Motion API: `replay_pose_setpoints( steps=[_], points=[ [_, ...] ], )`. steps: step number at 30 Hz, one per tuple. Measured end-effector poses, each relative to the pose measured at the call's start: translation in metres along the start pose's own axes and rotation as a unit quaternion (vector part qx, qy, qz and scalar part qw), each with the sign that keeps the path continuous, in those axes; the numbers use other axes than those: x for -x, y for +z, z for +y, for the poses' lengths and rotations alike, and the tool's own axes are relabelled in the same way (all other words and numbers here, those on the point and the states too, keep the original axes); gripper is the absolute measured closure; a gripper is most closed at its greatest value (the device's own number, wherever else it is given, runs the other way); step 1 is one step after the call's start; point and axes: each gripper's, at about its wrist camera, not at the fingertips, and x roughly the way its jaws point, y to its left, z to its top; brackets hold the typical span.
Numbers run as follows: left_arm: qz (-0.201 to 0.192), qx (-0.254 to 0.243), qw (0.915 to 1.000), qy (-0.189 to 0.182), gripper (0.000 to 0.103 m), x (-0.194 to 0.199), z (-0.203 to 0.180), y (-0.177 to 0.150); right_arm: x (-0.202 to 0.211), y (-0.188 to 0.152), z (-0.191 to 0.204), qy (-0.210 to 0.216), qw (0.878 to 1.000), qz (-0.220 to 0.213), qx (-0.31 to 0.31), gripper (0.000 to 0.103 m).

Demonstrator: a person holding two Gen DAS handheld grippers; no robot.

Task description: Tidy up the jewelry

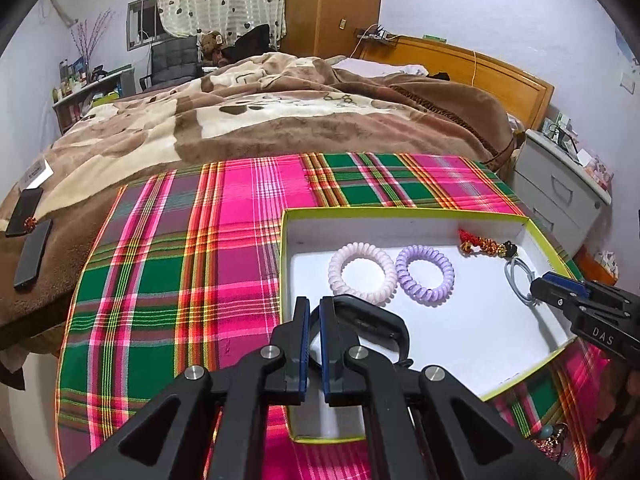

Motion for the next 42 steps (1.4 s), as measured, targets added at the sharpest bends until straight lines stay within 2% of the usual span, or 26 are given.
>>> replay_pose_setpoints(
  steps=[6, 13, 25, 33, 42],
  points=[
    [-0.019, -0.001, 0.9998, -0.003, 0.099, 0.019, -0.001, -0.001, 0.017, -0.001, 0.001, 0.005, 1.000, -0.015, -0.002, 0.071],
    [-0.050, -0.005, 0.9987, -0.009, 0.099, 0.060, -0.008, -0.016, 0.059, -0.015, 0.005, 0.016, 0.998, -0.054, -0.003, 0.070],
    [-0.084, -0.020, 0.9960, -0.021, 0.099, 0.135, -0.028, -0.073, 0.132, -0.070, 0.021, 0.035, 0.995, -0.096, 0.005, 0.070],
    [-0.095, -0.028, 0.9948, -0.026, 0.099, 0.171, -0.036, -0.108, 0.161, -0.107, 0.026, 0.046, 0.994, -0.100, -0.001, 0.070],
    [-0.091, -0.025, 0.9949, -0.036, 0.099, 0.193, -0.037, -0.139, 0.180, -0.139, 0.029, 0.049, 0.994, -0.092, -0.009, 0.071]
  ],
)
